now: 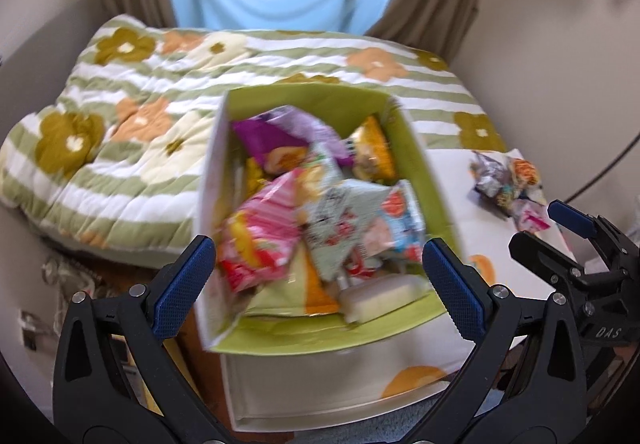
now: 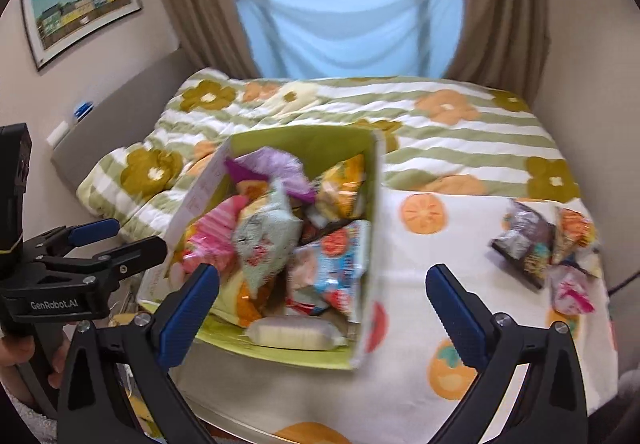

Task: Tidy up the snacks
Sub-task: 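Grasp the brown chocolate bag with left tool while right tool grasps fries-snack bag, then drop the brown bag in the box with left tool while right drops fries bag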

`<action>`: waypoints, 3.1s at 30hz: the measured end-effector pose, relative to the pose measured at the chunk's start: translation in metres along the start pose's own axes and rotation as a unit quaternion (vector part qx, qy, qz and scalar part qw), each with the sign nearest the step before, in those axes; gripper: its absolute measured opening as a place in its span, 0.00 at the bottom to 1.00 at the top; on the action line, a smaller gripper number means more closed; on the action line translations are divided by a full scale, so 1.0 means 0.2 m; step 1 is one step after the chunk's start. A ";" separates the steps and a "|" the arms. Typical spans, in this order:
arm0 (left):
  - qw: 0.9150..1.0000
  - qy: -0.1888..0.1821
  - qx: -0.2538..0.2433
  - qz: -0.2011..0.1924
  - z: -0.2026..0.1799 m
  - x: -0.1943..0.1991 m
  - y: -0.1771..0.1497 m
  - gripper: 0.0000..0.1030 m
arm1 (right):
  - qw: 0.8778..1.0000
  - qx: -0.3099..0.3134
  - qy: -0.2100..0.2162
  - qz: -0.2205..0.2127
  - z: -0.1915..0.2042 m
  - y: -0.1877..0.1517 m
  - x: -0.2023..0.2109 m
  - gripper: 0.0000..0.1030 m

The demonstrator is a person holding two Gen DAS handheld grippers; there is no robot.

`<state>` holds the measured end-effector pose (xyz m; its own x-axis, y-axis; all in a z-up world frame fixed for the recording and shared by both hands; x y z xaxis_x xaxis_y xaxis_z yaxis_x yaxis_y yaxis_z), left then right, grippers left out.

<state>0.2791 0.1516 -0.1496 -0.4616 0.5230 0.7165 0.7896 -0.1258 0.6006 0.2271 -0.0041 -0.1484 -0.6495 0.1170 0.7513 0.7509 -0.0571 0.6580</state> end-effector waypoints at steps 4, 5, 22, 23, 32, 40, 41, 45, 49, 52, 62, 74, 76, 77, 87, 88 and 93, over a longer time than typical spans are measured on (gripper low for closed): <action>1.000 -0.018 -0.026 0.000 -0.18 -0.05 0.05 0.99 | 0.999 -0.032 -0.025 -0.006 -0.20 0.02 0.04 1.00; 0.999 -0.021 -0.034 0.002 -0.23 -0.08 0.07 0.99 | 0.999 -0.038 -0.036 -0.009 -0.26 0.02 0.05 1.00; 0.995 -0.060 -0.045 0.069 -1.10 -0.95 0.23 1.00 | 0.994 -0.034 -0.100 0.009 -1.40 0.11 -0.22 1.00; 0.994 -0.062 -0.043 0.074 -1.13 -1.01 0.24 1.00 | 0.995 -0.026 -0.100 0.013 -1.45 0.11 -0.26 1.00; 0.987 -0.067 -0.053 0.138 -1.34 -1.58 0.25 0.99 | 0.992 0.098 -0.066 0.052 -1.76 0.08 -0.72 1.00; 0.971 -0.055 -0.073 0.221 -1.36 -2.01 0.17 0.99 | 0.976 0.201 -0.018 0.078 -1.81 0.00 -0.98 1.00; 0.969 -0.052 -0.077 0.230 -1.35 -2.05 0.16 0.99 | 0.974 0.210 -0.017 0.079 -1.81 0.00 -1.00 1.00; 0.962 -0.049 -0.079 0.258 -1.32 -2.15 0.13 0.99 | 0.960 0.266 0.006 0.090 -1.78 -0.02 -1.08 1.00; 0.959 -0.055 -0.079 0.268 -1.30 -2.20 0.11 0.96 | 0.944 0.312 0.030 0.098 -1.76 -0.05 -1.14 1.00; 0.956 -0.070 -0.077 0.275 -1.31 -2.21 0.10 0.88 | 0.942 0.316 0.035 0.108 -1.76 -0.05 -1.18 1.00; 0.962 -0.061 -0.074 0.257 -1.28 -2.13 0.13 0.62 | 0.935 0.331 0.057 0.115 -1.72 -0.07 -1.23 0.99; 0.973 -0.057 -0.006 0.225 -1.18 -1.97 0.12 0.57 | 0.938 0.322 0.062 0.117 -1.72 -0.07 -1.21 0.66; 0.976 -0.055 -0.002 0.212 -1.18 -1.93 0.13 0.57 | 0.940 0.314 0.062 0.119 -1.73 -0.06 -1.20 0.60; 0.977 -0.055 0.000 0.205 -1.18 -1.90 0.14 0.57 | 0.941 0.309 0.065 0.124 -1.73 -0.06 -1.19 0.59; 0.990 -0.049 0.012 0.128 -1.17 -1.49 0.25 0.57 | 0.963 0.253 0.035 0.088 -1.72 0.12 -0.96 0.57; 0.991 -0.047 0.016 0.121 -1.17 -1.44 0.27 0.57 | 0.965 0.245 0.036 0.084 -1.71 0.14 -0.93 0.57; 0.995 -0.039 0.035 0.079 -1.10 -1.14 0.33 0.57 | 0.973 0.221 0.041 0.052 -1.57 0.26 -0.75 0.57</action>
<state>0.3472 -0.1609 -0.1954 -0.2984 0.5659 0.7686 0.8776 -0.1539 0.4540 0.3252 -0.3355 -0.2115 -0.5612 0.0532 0.8259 0.7792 0.3704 0.5056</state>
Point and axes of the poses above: each gripper's, at about its wrist camera, not at the fingertips, and x roughly against the way its jaws point, z to its left, y to its top, the point moved 6 cm from there along -x, roughly the way its jaws point, and after that the axes turned 15 degrees about -y, right-handed, at the moved point
